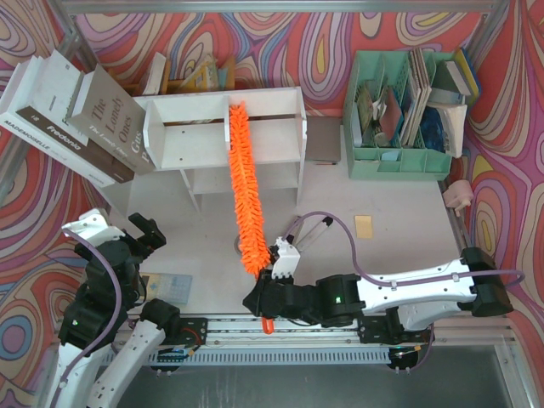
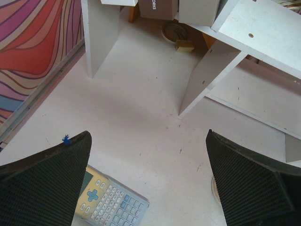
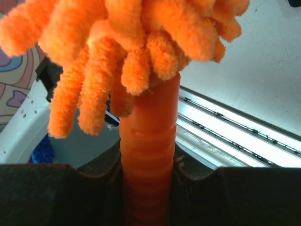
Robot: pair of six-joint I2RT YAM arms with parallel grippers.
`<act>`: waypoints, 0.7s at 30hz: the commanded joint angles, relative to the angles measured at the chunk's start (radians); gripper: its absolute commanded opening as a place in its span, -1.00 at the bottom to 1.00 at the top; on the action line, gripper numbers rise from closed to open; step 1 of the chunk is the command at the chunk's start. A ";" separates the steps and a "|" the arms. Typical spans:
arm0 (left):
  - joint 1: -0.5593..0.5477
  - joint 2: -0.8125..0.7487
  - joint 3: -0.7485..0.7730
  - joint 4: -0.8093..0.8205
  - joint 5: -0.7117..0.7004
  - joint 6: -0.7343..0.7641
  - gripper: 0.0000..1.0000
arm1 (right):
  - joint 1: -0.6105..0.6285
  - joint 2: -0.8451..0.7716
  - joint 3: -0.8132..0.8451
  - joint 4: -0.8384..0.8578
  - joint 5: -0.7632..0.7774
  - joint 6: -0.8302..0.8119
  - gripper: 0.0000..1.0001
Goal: Dust the bookshelf with a duster
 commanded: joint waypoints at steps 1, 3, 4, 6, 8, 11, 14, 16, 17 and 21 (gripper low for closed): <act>-0.005 -0.003 0.016 -0.011 -0.017 -0.006 0.97 | 0.000 -0.067 -0.002 -0.063 0.100 0.058 -1.00; -0.006 -0.004 0.016 -0.013 -0.017 -0.006 0.97 | 0.000 -0.101 -0.025 -0.129 0.143 0.126 -1.00; -0.006 -0.005 0.015 -0.012 -0.018 -0.006 0.96 | 0.000 -0.119 -0.042 -0.153 0.160 0.165 -1.00; -0.005 -0.006 0.016 -0.012 -0.019 -0.007 0.97 | -0.001 -0.148 -0.059 -0.193 0.187 0.213 -1.00; -0.006 -0.005 0.016 -0.010 -0.019 -0.006 0.97 | 0.000 -0.170 -0.068 -0.218 0.208 0.240 -1.00; -0.005 -0.003 0.016 -0.010 -0.017 -0.006 0.97 | 0.000 -0.190 -0.075 -0.223 0.218 0.244 -1.00; -0.005 -0.002 0.016 -0.010 -0.017 -0.006 0.97 | 0.000 -0.182 -0.075 -0.175 0.199 0.195 -1.00; -0.005 -0.001 0.016 -0.010 -0.017 -0.006 0.97 | 0.000 -0.160 -0.063 -0.136 0.176 0.147 -1.00; -0.006 -0.002 0.016 -0.010 -0.017 -0.006 0.96 | 0.000 -0.144 -0.053 -0.116 0.159 0.119 -1.00; -0.006 -0.002 0.016 -0.010 -0.017 -0.006 0.97 | 0.000 -0.061 0.007 -0.060 0.103 0.028 -1.00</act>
